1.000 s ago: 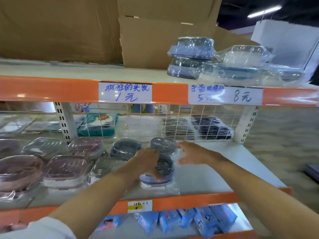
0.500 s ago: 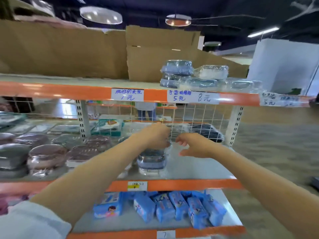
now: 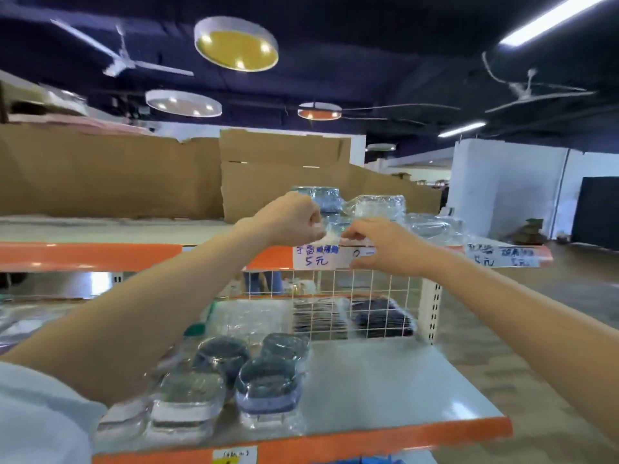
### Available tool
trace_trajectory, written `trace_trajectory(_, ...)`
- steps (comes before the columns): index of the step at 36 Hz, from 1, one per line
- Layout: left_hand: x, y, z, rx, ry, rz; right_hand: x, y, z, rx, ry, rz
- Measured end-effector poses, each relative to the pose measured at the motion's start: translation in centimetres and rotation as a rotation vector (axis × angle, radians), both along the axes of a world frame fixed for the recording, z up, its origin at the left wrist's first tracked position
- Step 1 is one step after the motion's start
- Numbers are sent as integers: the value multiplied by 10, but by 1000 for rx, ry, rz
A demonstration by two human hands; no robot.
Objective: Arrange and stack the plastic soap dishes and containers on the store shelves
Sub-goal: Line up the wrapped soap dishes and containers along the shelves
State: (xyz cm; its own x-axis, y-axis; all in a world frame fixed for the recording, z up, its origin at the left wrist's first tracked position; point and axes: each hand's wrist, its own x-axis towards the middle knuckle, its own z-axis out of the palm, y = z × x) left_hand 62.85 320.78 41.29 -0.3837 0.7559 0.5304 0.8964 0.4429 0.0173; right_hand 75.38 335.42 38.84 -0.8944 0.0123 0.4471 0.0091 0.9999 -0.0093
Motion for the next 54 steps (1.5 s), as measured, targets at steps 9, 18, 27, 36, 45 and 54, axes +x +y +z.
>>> trace_trajectory(9,-76,27,22,-29,-28,102,-66,38,39,65,18,-115)
trace_trajectory(18,-140,48,37,-23,13,166,-152,52,68,82,-2,-200)
trace_trajectory(27,-167,70,29,142,21,205,-203,63,70,-181,-91,-302)
trace_trajectory(36,-162,75,15,157,-7,183,-210,75,58,-243,-15,-249)
trace_trajectory(45,-163,71,3,27,-51,114,-203,79,53,-293,129,-192)
trace_trajectory(54,-162,80,-5,-141,-128,42,-198,76,56,-216,406,-180)
